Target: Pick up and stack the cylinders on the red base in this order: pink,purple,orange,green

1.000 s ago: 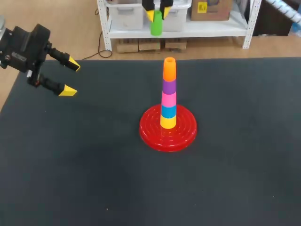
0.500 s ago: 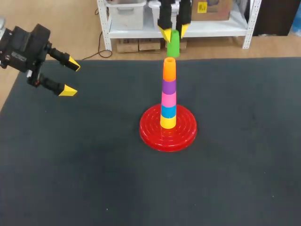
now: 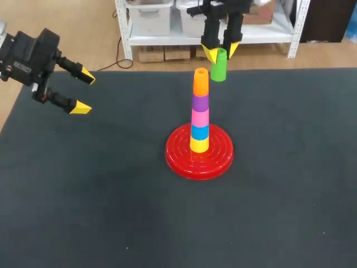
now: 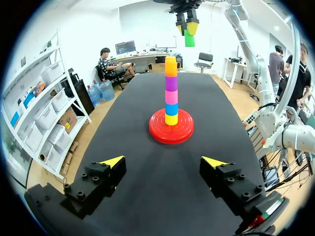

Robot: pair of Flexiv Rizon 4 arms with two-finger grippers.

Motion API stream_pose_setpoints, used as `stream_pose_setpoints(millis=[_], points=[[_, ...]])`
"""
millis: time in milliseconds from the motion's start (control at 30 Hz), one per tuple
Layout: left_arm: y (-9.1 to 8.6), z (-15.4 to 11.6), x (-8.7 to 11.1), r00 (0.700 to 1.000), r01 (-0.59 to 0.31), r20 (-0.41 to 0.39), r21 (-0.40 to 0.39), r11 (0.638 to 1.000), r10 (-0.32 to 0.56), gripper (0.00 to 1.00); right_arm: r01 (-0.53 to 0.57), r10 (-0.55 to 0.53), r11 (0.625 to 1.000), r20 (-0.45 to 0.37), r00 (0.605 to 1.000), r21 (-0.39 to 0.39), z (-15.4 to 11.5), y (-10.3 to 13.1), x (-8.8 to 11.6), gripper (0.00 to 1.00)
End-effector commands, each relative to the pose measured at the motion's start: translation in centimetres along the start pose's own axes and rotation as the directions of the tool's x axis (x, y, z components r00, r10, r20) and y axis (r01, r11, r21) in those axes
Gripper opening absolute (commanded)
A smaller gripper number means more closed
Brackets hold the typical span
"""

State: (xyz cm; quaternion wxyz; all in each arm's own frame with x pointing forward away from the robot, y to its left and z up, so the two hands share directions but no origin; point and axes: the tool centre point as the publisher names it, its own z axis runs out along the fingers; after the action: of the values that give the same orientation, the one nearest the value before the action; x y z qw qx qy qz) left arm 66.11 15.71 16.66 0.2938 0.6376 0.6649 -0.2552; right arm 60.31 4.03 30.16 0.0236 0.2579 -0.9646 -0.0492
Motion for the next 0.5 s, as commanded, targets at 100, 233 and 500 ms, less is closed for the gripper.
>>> stream_pose_setpoints(millis=[100,233,500], points=[[-0.1,0.0,0.2,1.0,-0.004,0.004,-0.003,1.0,0.004,1.0,-0.002,0.002,1.0,0.438,0.899,0.0,0.2,0.0,0.7,0.0],[-0.1,0.0,0.2,1.0,-0.004,0.004,-0.003,1.0,0.004,1.0,-0.002,0.002,1.0,0.438,0.899,0.0,0.2,0.0,0.7,0.0],[-0.1,0.0,0.2,1.0,-0.004,0.004,-0.003,1.0,0.004,1.0,-0.027,-0.007,0.995,0.342,0.939,0.093,0.4,-0.1,-2.0,0.0]])
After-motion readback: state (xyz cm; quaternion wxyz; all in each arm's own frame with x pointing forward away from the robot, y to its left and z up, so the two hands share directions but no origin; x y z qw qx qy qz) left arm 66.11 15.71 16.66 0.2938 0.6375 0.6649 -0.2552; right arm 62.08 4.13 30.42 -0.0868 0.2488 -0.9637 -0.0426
